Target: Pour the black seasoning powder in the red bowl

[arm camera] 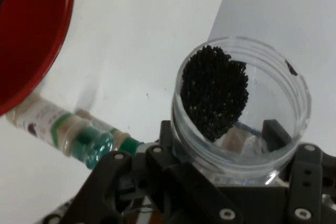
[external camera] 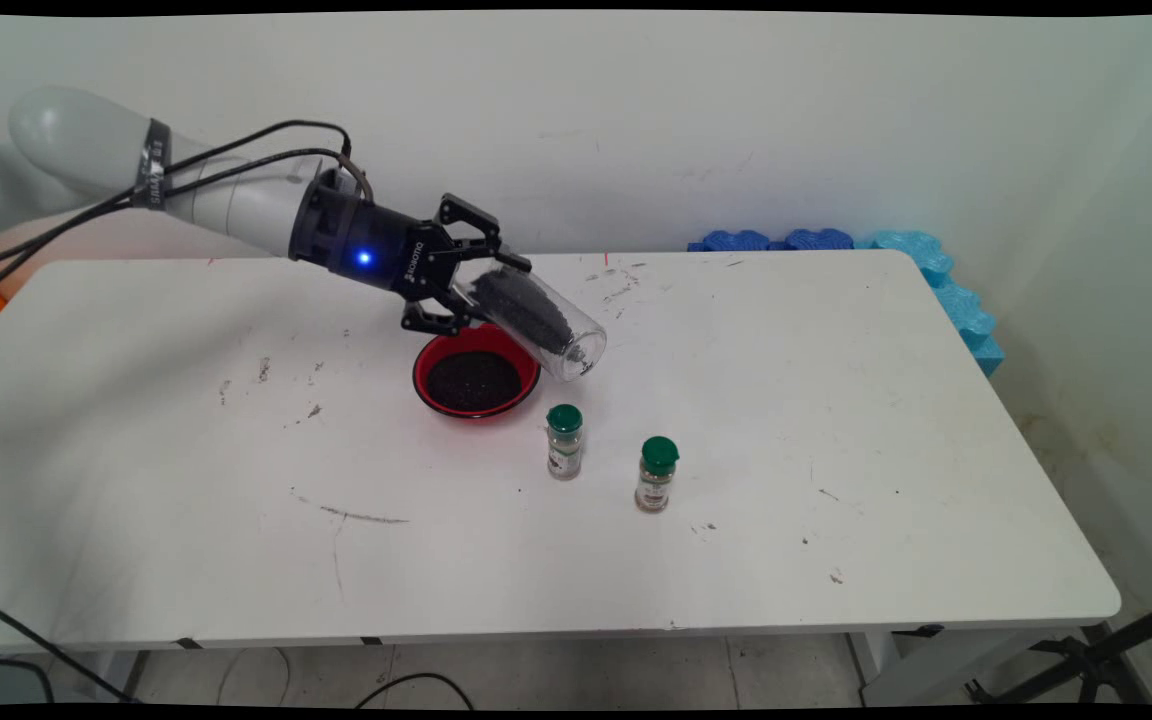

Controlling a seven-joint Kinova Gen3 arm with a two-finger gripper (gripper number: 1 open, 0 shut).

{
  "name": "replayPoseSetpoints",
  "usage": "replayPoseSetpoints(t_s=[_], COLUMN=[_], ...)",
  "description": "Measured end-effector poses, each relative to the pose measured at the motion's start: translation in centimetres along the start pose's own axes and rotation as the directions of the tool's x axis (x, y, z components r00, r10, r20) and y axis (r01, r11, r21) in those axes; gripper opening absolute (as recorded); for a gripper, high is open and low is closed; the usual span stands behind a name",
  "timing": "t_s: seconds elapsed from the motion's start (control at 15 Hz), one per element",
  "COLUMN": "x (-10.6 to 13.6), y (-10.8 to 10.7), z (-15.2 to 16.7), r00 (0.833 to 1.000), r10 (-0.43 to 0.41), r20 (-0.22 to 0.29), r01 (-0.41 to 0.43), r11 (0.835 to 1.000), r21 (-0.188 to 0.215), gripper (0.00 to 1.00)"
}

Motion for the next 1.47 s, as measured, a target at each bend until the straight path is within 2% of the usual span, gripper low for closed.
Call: replayPoseSetpoints(t_s=[0.2, 0.33, 0.53, 0.6, 0.8, 1.07, 1.2, 1.27, 1.33, 1.47], x=[-0.1, -0.2, -0.3, -0.4, -0.6, -1.0, -1.2, -1.3, -1.4, -1.8], y=[0.8, 1.4, 2.3, 2.6, 3.7, 5.3, 6.1, 6.3, 6.7, 7.6], z=[-0.2, -0.4, -0.7, -0.8, -1.1, -1.6, -1.9, -2.0, -2.1, -2.5], r00=[0.994, 0.982, 0.954, 0.94, 0.884, 0.797, 0.748, 0.732, 0.708, 0.644], r10=[0.108, 0.19, 0.3, 0.341, 0.466, 0.602, 0.663, 0.68, 0.705, 0.765], r20=[-0.013, -0.023, -0.029, -0.03, -0.033, -0.041, -0.042, -0.041, -0.04, -0.037], r01=[-0.108, -0.189, -0.299, -0.34, -0.465, -0.6, -0.66, -0.677, -0.701, -0.761], r11=[0.994, 0.982, 0.954, 0.94, 0.885, 0.798, 0.749, 0.732, 0.709, 0.644], r21=[0.005, 0.012, 0.023, 0.028, 0.042, 0.057, 0.066, 0.069, 0.073, 0.082], gripper=[0.0, 0.0, 0.0, 0.0, 0.0, 0.0, 0.0, 0.0, 0.0, 0.0])
